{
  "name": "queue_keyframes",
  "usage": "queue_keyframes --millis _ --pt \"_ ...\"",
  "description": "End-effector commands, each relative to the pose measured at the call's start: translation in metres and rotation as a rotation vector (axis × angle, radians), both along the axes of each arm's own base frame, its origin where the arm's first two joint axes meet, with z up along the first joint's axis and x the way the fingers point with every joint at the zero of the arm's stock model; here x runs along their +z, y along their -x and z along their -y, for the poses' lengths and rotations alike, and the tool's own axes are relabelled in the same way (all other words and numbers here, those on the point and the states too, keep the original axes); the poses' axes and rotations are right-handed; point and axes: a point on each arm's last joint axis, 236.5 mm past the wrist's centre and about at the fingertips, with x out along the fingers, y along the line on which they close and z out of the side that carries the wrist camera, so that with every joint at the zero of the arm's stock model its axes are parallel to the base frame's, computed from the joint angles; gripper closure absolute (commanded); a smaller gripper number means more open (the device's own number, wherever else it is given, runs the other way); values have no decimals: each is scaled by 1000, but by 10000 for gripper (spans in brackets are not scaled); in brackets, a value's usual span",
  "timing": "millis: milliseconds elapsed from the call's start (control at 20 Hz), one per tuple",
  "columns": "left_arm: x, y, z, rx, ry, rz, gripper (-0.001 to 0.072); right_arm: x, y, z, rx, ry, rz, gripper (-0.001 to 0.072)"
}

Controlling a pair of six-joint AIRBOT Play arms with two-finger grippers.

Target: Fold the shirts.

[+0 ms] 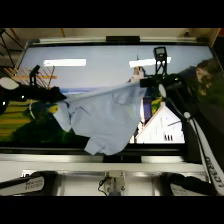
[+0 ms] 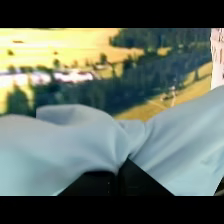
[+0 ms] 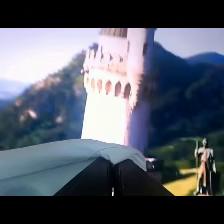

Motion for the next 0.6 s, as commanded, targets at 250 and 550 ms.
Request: queue_keyframes --millis 250,550 --pt "-67 -38 27 14 154 -244 136 -67 -16 -32 -183 -359 -123 319" --pt "-12 12 -44 -6 149 -356 107 -31 55 31 -217 -202 -324 45"
